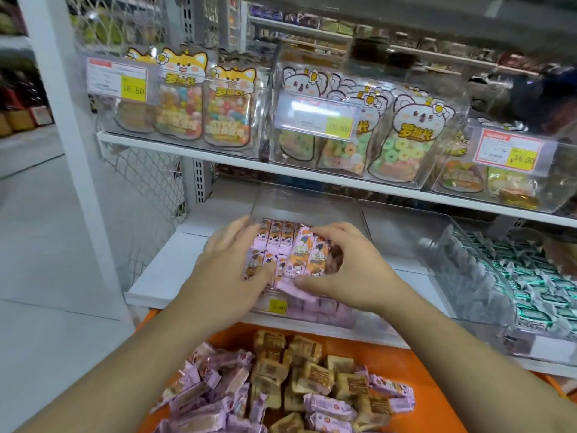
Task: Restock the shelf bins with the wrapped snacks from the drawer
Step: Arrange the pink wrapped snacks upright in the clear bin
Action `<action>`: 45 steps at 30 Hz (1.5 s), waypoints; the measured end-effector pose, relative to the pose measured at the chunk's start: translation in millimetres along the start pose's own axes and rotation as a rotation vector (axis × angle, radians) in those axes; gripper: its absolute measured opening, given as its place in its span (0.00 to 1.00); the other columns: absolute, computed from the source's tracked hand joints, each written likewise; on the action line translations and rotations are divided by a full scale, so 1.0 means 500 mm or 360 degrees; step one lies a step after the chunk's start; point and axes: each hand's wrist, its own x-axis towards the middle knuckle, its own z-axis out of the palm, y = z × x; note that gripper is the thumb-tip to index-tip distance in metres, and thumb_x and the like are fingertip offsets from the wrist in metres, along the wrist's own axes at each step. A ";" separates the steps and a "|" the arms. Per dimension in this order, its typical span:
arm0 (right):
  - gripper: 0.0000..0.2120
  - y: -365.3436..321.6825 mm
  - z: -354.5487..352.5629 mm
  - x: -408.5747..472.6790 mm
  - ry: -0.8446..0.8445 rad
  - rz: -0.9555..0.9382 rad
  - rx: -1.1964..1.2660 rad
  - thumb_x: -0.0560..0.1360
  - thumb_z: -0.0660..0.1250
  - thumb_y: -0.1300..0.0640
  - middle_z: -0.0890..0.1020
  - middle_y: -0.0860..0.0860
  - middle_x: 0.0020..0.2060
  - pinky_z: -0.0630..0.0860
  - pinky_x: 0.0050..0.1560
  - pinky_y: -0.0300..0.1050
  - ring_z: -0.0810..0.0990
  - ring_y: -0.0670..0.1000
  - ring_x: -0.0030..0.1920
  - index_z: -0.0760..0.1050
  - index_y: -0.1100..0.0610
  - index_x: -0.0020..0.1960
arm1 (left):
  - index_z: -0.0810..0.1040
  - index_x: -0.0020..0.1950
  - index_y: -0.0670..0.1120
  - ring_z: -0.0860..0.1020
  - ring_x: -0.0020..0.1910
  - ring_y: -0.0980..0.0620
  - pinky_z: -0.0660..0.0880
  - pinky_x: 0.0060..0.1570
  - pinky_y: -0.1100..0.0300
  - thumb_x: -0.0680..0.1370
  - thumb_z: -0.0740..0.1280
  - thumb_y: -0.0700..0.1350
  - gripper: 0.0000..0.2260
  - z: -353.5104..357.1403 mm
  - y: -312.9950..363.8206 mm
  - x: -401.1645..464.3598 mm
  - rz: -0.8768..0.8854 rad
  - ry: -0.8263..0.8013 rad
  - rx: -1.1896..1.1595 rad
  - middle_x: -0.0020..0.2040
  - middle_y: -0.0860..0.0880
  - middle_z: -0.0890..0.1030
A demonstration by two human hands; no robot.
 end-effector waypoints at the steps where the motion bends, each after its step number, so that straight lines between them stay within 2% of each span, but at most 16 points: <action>1: 0.44 0.001 0.010 0.033 -0.0023 0.0018 -0.0019 0.61 0.84 0.37 0.71 0.41 0.60 0.71 0.52 0.31 0.76 0.39 0.50 0.74 0.46 0.73 | 0.52 0.84 0.60 0.48 0.82 0.57 0.53 0.81 0.50 0.82 0.60 0.65 0.33 0.010 -0.016 0.008 -0.0029 -0.0075 0.0060 0.83 0.63 0.49; 4: 0.38 0.004 0.049 0.129 -0.0102 0.0053 -0.0059 0.63 0.84 0.40 0.74 0.43 0.56 0.72 0.53 0.35 0.77 0.43 0.51 0.77 0.47 0.69 | 0.39 0.83 0.64 0.43 0.83 0.60 0.52 0.82 0.47 0.81 0.54 0.71 0.37 0.034 -0.051 0.012 -0.0150 -0.0260 0.0099 0.81 0.69 0.37; 8: 0.39 0.022 0.103 0.229 -0.0201 0.0071 -0.0115 0.65 0.83 0.40 0.79 0.45 0.59 0.71 0.56 0.36 0.77 0.45 0.56 0.76 0.52 0.71 | 0.37 0.82 0.68 0.45 0.80 0.67 0.51 0.79 0.56 0.81 0.51 0.72 0.34 0.029 -0.061 0.008 -0.0096 -0.0175 0.0033 0.79 0.73 0.37; 11: 0.28 0.037 0.131 0.284 -0.0272 0.0108 -0.0152 0.67 0.83 0.44 0.82 0.49 0.53 0.79 0.50 0.42 0.81 0.46 0.49 0.81 0.55 0.62 | 0.36 0.79 0.72 0.43 0.79 0.70 0.47 0.78 0.59 0.80 0.49 0.72 0.32 0.019 -0.066 0.006 -0.0047 -0.0161 -0.0011 0.78 0.76 0.37; 13: 0.26 0.055 0.150 0.314 -0.0341 0.0162 -0.0173 0.65 0.82 0.42 0.84 0.49 0.51 0.80 0.41 0.38 0.83 0.43 0.43 0.80 0.51 0.59 | 0.34 0.78 0.73 0.41 0.79 0.71 0.46 0.79 0.59 0.80 0.49 0.73 0.32 0.017 -0.072 0.005 -0.0039 -0.0170 -0.0020 0.77 0.77 0.37; 14: 0.29 0.063 0.159 0.325 -0.0376 0.0173 -0.0179 0.64 0.81 0.40 0.83 0.47 0.53 0.79 0.40 0.36 0.83 0.42 0.45 0.78 0.49 0.61 | 0.33 0.77 0.74 0.40 0.79 0.71 0.46 0.79 0.58 0.80 0.49 0.73 0.32 0.016 -0.074 0.004 -0.0023 -0.0170 -0.0027 0.77 0.77 0.37; 17: 0.45 0.080 0.176 0.341 -0.0344 0.0204 -0.0165 0.67 0.78 0.38 0.70 0.44 0.68 0.77 0.57 0.40 0.76 0.45 0.61 0.65 0.47 0.78 | 0.32 0.77 0.74 0.39 0.78 0.72 0.46 0.80 0.57 0.80 0.48 0.72 0.31 0.018 -0.077 0.003 0.0010 -0.0175 -0.0056 0.76 0.78 0.36; 21: 0.40 0.087 0.185 0.343 -0.0259 0.0276 -0.0021 0.71 0.80 0.43 0.78 0.48 0.62 0.81 0.48 0.41 0.83 0.46 0.51 0.67 0.50 0.77 | 0.33 0.78 0.73 0.39 0.78 0.73 0.45 0.78 0.59 0.81 0.50 0.71 0.32 0.022 -0.072 0.002 0.0006 -0.0171 -0.0064 0.76 0.78 0.35; 23: 0.40 0.091 0.192 0.341 -0.0200 0.0307 -0.0025 0.71 0.80 0.42 0.79 0.50 0.62 0.82 0.46 0.41 0.83 0.47 0.51 0.68 0.51 0.77 | 0.33 0.78 0.73 0.39 0.77 0.74 0.45 0.77 0.61 0.82 0.50 0.70 0.32 0.024 -0.074 0.002 0.0025 -0.0173 -0.0049 0.75 0.79 0.35; 25: 0.41 0.088 0.195 0.332 -0.0158 0.0280 -0.0078 0.72 0.79 0.41 0.77 0.52 0.68 0.81 0.48 0.41 0.82 0.51 0.57 0.65 0.51 0.79 | 0.33 0.78 0.73 0.38 0.76 0.76 0.44 0.76 0.63 0.82 0.50 0.70 0.32 0.024 -0.075 0.002 0.0022 -0.0179 -0.0033 0.74 0.80 0.34; 28: 0.44 0.080 0.188 0.312 -0.0148 0.0226 -0.0156 0.74 0.76 0.39 0.71 0.53 0.76 0.77 0.65 0.48 0.76 0.55 0.70 0.61 0.51 0.82 | 0.32 0.78 0.73 0.37 0.76 0.75 0.44 0.76 0.62 0.81 0.50 0.71 0.32 0.025 -0.073 0.002 -0.0006 -0.0190 -0.0001 0.75 0.79 0.34; 30: 0.44 0.070 0.175 0.291 -0.0161 0.0228 -0.0140 0.74 0.76 0.38 0.69 0.52 0.78 0.74 0.69 0.48 0.74 0.54 0.73 0.60 0.51 0.82 | 0.33 0.78 0.72 0.38 0.77 0.73 0.44 0.77 0.60 0.81 0.50 0.71 0.32 0.026 -0.072 0.003 -0.0012 -0.0193 0.0004 0.76 0.77 0.35; 33: 0.41 0.050 0.142 0.245 -0.0144 0.0220 -0.0085 0.75 0.76 0.41 0.70 0.50 0.78 0.72 0.66 0.43 0.74 0.53 0.73 0.62 0.51 0.82 | 0.35 0.80 0.71 0.37 0.79 0.70 0.45 0.80 0.57 0.82 0.49 0.70 0.31 0.025 -0.070 0.001 -0.0017 -0.0204 0.0041 0.78 0.75 0.36; 38: 0.39 0.013 0.060 0.121 -0.0094 0.0167 -0.0187 0.76 0.75 0.40 0.70 0.50 0.78 0.66 0.74 0.45 0.70 0.51 0.76 0.65 0.52 0.81 | 0.39 0.82 0.67 0.36 0.80 0.67 0.44 0.82 0.53 0.82 0.49 0.69 0.32 0.018 -0.039 -0.029 -0.0018 -0.0289 0.0098 0.81 0.70 0.39; 41: 0.35 0.000 0.014 0.021 -0.0059 0.0131 -0.0169 0.76 0.75 0.40 0.74 0.47 0.73 0.70 0.74 0.47 0.73 0.49 0.72 0.69 0.50 0.78 | 0.39 0.83 0.66 0.35 0.80 0.65 0.44 0.83 0.49 0.82 0.49 0.69 0.32 0.020 -0.003 -0.059 0.0047 -0.0353 0.0147 0.82 0.67 0.40; 45: 0.32 0.004 -0.025 -0.113 -0.0023 0.0161 -0.0081 0.75 0.76 0.40 0.77 0.46 0.69 0.75 0.69 0.51 0.76 0.47 0.67 0.72 0.49 0.75 | 0.45 0.84 0.65 0.39 0.81 0.64 0.45 0.81 0.53 0.83 0.52 0.69 0.31 0.044 0.053 -0.103 0.0173 -0.0409 0.0105 0.83 0.65 0.44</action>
